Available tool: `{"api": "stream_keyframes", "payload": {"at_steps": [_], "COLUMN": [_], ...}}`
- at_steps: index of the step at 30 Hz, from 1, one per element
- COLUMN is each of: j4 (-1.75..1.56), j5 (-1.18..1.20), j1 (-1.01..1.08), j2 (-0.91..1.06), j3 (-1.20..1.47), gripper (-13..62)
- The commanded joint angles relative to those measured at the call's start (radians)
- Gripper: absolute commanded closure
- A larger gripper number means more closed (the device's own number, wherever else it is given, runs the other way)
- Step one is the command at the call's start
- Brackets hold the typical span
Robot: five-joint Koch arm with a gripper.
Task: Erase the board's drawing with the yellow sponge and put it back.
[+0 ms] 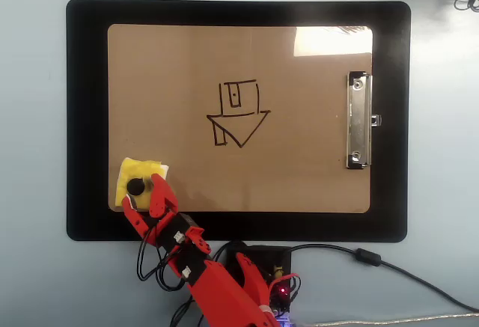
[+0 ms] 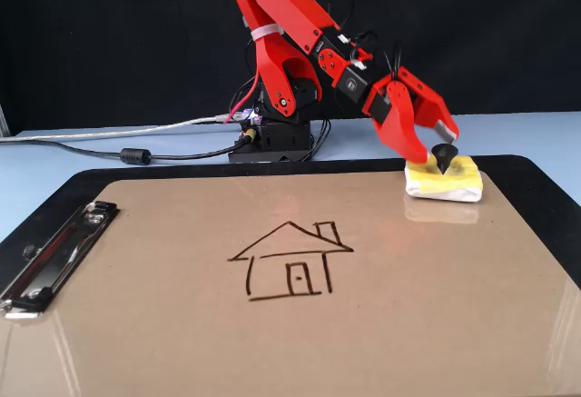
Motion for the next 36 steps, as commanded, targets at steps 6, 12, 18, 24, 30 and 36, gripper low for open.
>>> {"api": "stream_keyframes", "payload": {"at_steps": [6,12,18,24,30,36], "j4": [-0.098,-0.100,-0.138,-0.183,-0.179,-0.094], "j5": [0.029,0.029,0.029,0.031,0.032,0.023], "j1": [-0.017,-0.017,-0.018,-0.015,-0.012,0.051], "j2": [-0.069,-0.117,-0.153,-0.156,-0.160,-0.055], "j3": [-0.032,-0.064,-0.084,-0.080,-0.086,-0.100], "gripper": [16.4,16.8,21.2,48.3,57.4,57.4]}}
